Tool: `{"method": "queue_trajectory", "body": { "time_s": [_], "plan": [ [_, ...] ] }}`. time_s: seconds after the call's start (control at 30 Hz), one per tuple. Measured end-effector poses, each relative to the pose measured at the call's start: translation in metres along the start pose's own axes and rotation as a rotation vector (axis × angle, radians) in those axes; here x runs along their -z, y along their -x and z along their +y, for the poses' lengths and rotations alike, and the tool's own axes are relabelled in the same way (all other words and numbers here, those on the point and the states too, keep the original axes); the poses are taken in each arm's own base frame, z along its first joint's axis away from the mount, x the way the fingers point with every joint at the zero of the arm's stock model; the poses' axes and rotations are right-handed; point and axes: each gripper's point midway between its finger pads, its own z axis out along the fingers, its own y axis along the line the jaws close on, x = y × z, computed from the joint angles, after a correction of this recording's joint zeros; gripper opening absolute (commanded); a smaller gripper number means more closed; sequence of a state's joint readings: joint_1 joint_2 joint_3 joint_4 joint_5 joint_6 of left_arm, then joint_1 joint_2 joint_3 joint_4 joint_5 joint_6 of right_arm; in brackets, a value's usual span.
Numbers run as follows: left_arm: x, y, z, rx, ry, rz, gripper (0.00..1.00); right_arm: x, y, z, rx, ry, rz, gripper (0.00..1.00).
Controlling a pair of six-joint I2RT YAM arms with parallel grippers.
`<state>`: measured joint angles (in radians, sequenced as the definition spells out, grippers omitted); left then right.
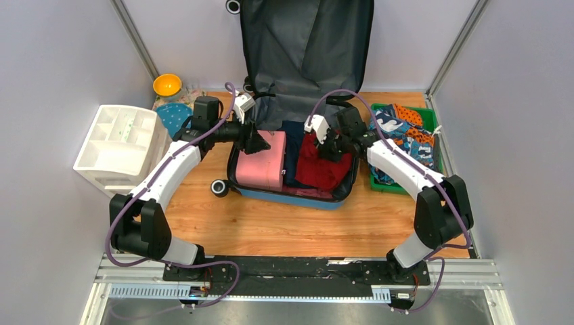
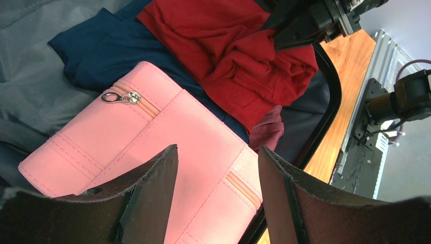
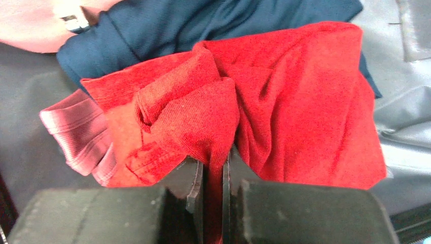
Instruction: Open, take out, and arrange the luggage
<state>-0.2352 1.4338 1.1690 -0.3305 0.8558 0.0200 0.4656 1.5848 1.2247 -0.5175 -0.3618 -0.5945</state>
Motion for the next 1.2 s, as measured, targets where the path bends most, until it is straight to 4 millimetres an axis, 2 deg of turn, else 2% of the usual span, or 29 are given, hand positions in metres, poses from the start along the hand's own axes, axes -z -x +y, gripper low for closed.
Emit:
{"method": "queue_trajectory", "body": {
  "time_s": [0.13,0.23,0.37,0.47,0.53,0.73,0.8,0.83,0.9,1.0,1.03,1.13,1.2],
  "plan": [
    [0.000,0.000,0.000,-0.001,0.000,-0.002,0.67,-0.002,0.000,0.013,0.009,0.044,0.005,0.00],
    [-0.001,0.001,0.001,-0.005,0.000,-0.007,0.67,-0.010,-0.008,0.029,0.026,0.074,0.022,0.08],
    [-0.001,0.000,0.001,-0.002,-0.003,-0.007,0.67,-0.025,-0.033,0.058,0.047,0.133,0.084,0.39],
    [-0.002,-0.002,0.001,0.004,-0.004,-0.004,0.67,-0.034,-0.044,0.068,0.068,0.150,0.101,0.61],
    [-0.002,-0.003,0.001,0.006,-0.004,-0.002,0.67,-0.036,-0.044,0.070,0.077,0.159,0.090,0.78],
    [-0.003,-0.010,0.001,0.019,-0.004,0.008,0.66,-0.043,-0.044,0.076,0.095,0.174,0.093,0.81],
    [-0.003,-0.013,0.002,0.027,-0.004,0.013,0.67,-0.046,-0.044,0.075,0.106,0.162,0.101,0.76],
    [-0.003,-0.013,0.002,0.028,-0.004,0.014,0.67,-0.048,-0.044,0.075,0.119,0.149,0.108,0.69],
    [-0.003,-0.014,0.002,0.030,-0.004,0.015,0.67,-0.052,-0.044,0.071,0.141,0.112,0.126,0.62],
    [-0.003,-0.014,0.002,0.030,-0.005,0.015,0.66,-0.055,-0.043,0.062,0.164,0.045,0.146,0.40],
    [-0.003,-0.014,0.002,0.030,-0.004,0.015,0.66,-0.055,-0.043,0.058,0.167,0.025,0.148,0.20],
    [-0.003,-0.014,0.002,0.030,-0.004,0.015,0.66,-0.053,-0.041,0.055,0.168,-0.001,0.149,0.00],
    [-0.003,-0.014,0.002,0.031,-0.003,0.014,0.66,-0.050,-0.039,0.054,0.164,-0.006,0.147,0.00]
  ]
}}
